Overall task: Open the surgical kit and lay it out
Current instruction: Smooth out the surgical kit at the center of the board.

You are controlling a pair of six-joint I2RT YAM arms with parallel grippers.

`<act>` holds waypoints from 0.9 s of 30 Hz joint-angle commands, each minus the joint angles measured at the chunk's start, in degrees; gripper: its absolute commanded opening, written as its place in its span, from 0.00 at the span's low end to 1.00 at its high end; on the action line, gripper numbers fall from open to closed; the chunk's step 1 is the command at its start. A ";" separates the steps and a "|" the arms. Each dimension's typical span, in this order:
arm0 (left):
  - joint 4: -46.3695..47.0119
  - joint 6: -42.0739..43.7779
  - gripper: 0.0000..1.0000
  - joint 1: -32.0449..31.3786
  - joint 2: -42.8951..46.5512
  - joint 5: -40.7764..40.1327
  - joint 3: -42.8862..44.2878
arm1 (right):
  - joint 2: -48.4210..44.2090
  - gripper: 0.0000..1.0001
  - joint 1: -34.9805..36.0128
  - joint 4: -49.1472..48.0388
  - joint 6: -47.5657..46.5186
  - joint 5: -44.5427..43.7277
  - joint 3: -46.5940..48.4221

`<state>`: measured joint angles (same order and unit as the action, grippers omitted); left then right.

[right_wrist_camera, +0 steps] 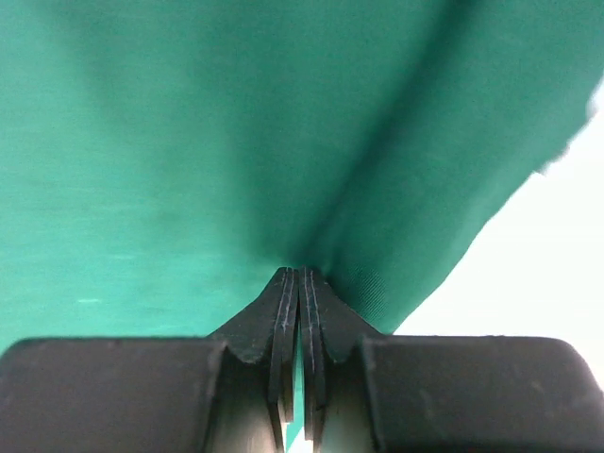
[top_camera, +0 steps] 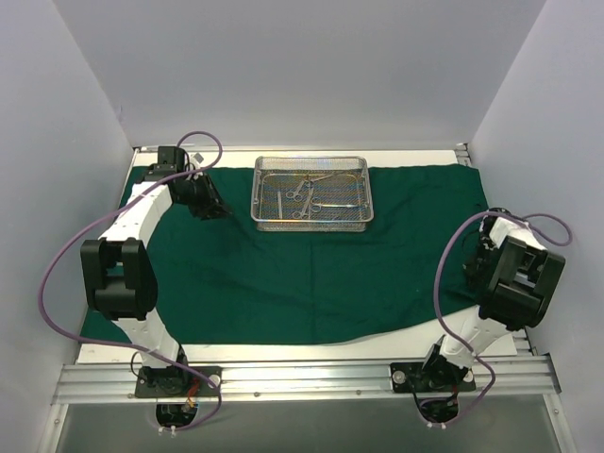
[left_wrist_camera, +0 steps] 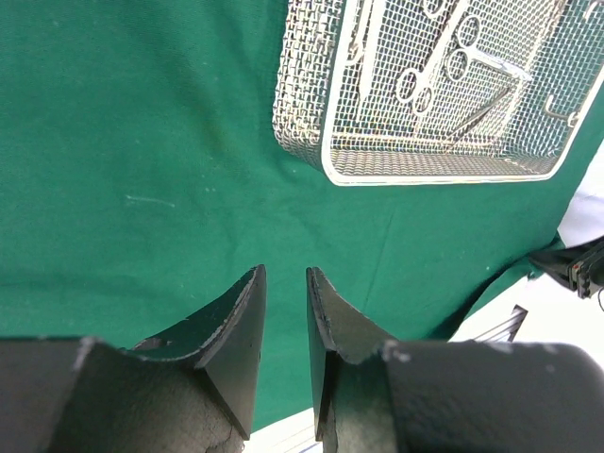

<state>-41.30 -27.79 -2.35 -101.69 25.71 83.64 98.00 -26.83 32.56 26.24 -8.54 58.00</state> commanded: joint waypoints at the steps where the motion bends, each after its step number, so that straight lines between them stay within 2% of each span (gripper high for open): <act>1: 1.57 0.55 0.33 0.24 0.79 2.06 1.18 | -3.86 0.00 -1.12 12.52 5.66 -11.15 1.50; 3: 1.57 0.28 0.33 0.33 0.88 2.41 0.92 | -6.05 0.00 -1.21 16.64 8.98 -13.43 0.02; 8: 1.22 0.45 0.33 0.50 0.79 3.02 1.09 | -16.59 0.00 -1.56 19.73 12.52 -14.67 -2.27; 10: 1.13 0.54 0.33 0.68 0.88 3.11 1.00 | -17.31 0.00 -1.21 19.48 10.95 -12.13 -1.57; 12: 1.13 0.63 0.33 1.12 0.88 3.20 0.83 | -17.93 0.00 -1.12 14.05 6.48 -7.05 -1.05; 13: 0.87 0.72 0.33 1.29 0.79 3.29 0.83 | -17.58 0.00 -1.03 12.29 2.19 -3.11 -0.09; 17: 0.25 0.90 0.33 1.65 0.35 3.29 1.18 | -11.62 0.00 -0.86 7.80 -1.27 -2.28 4.65; 22: 1.04 0.02 0.33 1.65 -0.26 3.99 1.00 | -5.10 0.00 -1.03 6.65 1.53 -3.42 5.55; 27: 1.48 -0.42 0.33 1.82 0.09 4.43 0.21 | -1.58 0.00 -1.12 4.18 4.61 -6.04 0.20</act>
<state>-41.34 -28.14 -0.95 -102.02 28.36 83.61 95.26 -28.03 35.59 28.75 -11.64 60.66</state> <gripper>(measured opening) 0.327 0.038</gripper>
